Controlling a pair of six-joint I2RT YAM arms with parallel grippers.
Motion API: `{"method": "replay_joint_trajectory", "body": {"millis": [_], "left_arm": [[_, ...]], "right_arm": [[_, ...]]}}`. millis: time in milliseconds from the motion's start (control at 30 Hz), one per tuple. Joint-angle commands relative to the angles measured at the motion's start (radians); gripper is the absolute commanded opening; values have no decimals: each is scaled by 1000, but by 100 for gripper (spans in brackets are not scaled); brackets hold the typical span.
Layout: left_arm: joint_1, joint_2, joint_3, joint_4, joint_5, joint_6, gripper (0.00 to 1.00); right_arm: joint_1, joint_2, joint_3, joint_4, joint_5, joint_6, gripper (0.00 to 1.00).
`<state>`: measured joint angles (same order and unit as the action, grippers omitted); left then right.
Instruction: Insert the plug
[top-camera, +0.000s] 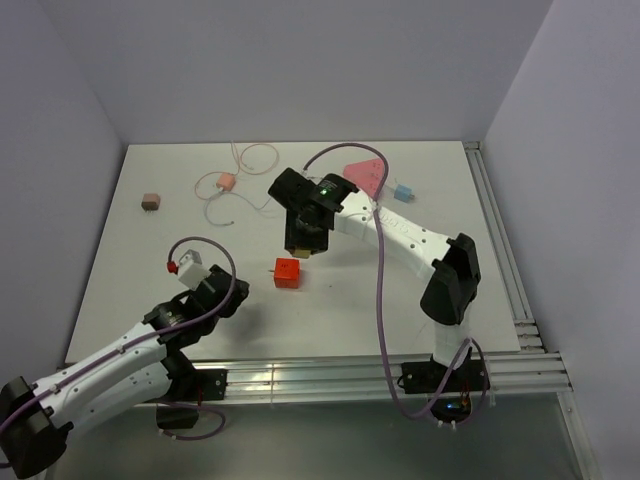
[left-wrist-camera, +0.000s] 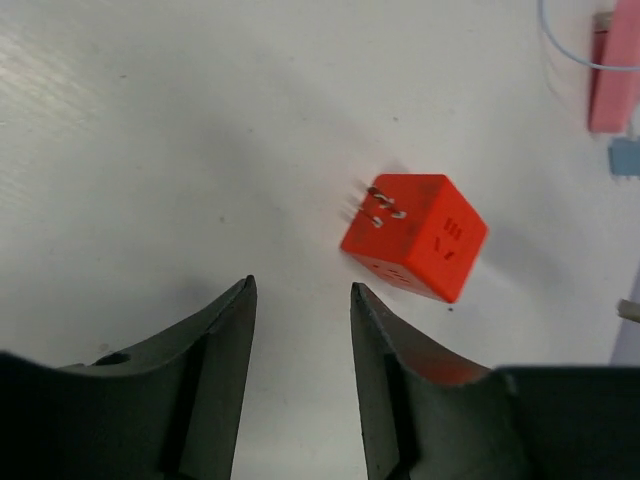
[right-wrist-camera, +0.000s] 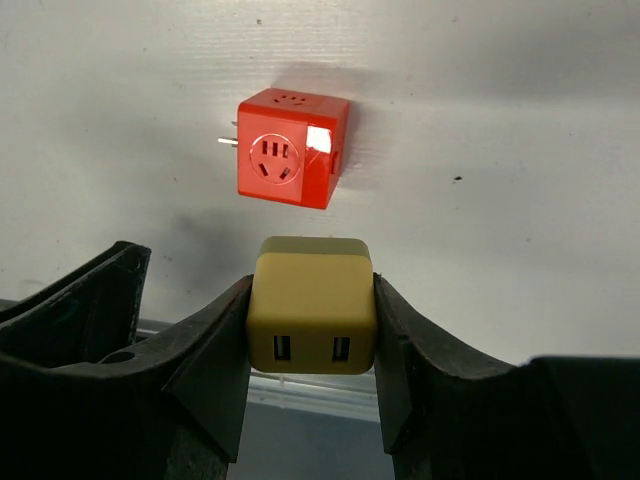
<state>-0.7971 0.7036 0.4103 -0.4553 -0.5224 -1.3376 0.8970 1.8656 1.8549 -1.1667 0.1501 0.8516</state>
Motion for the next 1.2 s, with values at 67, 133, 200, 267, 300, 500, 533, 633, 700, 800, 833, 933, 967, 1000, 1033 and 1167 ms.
{"method": "replay_joint_trajectory", "body": {"millis": [67,133,200,267,300,500,533,633,700,800,833,933,967,1000,1033,1167], "left_arm": [[7,79,24,3,-39,-109,44],[12,88,6,30,4,-113,44],[19,83,-21,58,21,-118,47],[22,68,-37,67,32,-115,49],[27,54,-42,66,33,-112,50],[42,2,-33,24,22,-92,50],[44,-16,-31,18,21,-94,51],[47,-52,-34,9,18,-80,50],[49,-70,-38,9,16,-72,51],[53,-78,-41,13,22,-64,51],[53,-76,-41,12,25,-60,51],[58,-67,-34,10,33,-57,51],[59,-66,-33,9,35,-54,51],[61,-62,-33,9,35,-54,51],[61,-65,-33,9,38,-52,51],[65,-75,-41,14,41,-52,51]], "right_arm": [[29,70,13,96,3,70,0],[37,101,15,114,-1,86,0],[42,131,30,124,11,95,0],[43,158,70,108,8,98,0],[46,180,91,99,17,95,0],[51,227,99,119,14,99,0],[52,230,96,124,19,99,0],[57,237,107,111,58,106,0],[59,244,110,101,77,107,0],[57,253,104,111,69,104,0],[57,257,110,108,69,106,0],[57,283,133,90,72,109,0],[57,293,138,78,72,109,0],[57,296,139,75,77,109,0],[59,299,147,68,83,109,0],[60,310,173,6,126,112,0]]}}
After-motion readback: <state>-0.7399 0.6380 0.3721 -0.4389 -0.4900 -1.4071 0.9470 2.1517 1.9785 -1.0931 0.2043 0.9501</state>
